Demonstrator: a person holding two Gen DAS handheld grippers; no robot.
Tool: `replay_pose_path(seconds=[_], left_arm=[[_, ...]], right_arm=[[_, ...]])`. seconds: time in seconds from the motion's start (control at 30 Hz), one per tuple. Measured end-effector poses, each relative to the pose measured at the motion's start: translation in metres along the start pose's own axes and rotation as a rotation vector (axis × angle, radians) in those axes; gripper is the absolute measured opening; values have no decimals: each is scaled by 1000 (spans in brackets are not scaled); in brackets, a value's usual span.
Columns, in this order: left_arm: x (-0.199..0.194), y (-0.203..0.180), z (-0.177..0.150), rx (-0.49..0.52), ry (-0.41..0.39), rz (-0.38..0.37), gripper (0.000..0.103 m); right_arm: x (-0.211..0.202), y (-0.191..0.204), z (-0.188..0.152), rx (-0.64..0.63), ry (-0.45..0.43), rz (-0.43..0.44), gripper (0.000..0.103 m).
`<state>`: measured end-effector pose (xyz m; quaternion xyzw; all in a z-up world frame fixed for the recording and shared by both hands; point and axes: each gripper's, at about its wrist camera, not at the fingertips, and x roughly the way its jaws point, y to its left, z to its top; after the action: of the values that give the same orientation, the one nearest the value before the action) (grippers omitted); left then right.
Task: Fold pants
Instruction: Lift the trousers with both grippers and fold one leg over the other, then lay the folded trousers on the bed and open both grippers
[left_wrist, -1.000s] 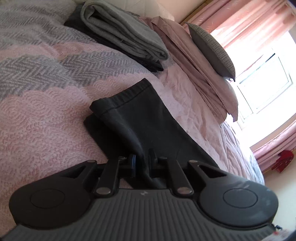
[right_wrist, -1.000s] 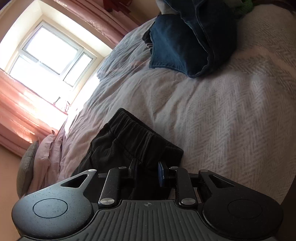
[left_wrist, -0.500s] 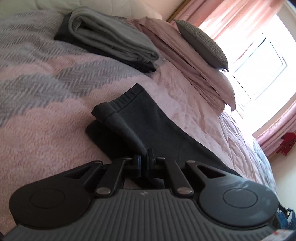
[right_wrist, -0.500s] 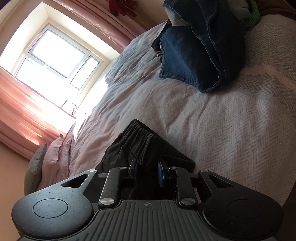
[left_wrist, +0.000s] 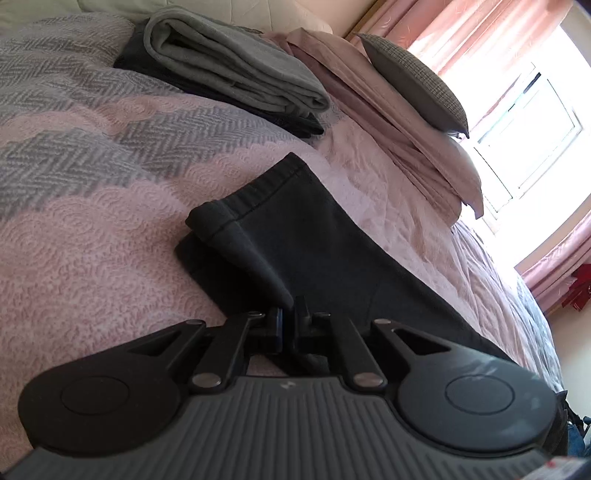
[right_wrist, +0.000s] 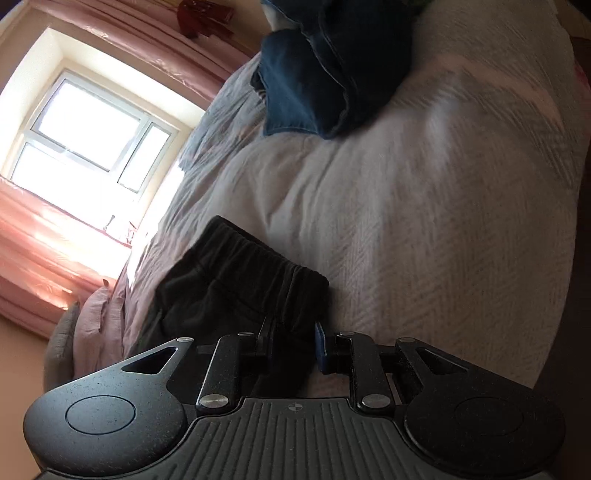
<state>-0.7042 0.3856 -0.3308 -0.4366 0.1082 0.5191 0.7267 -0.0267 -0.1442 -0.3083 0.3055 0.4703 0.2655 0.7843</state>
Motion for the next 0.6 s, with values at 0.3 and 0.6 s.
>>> replay_pose_path(seconds=[0.3,0.6], left_arm=[[-3,-10,-3,64,3,51,9],[-50,-92,-3,429,-28,157,27]], right_arm=[[9,20,-8,-210,18,-59,24],[-36,54,10,-458,-109,-89,54]])
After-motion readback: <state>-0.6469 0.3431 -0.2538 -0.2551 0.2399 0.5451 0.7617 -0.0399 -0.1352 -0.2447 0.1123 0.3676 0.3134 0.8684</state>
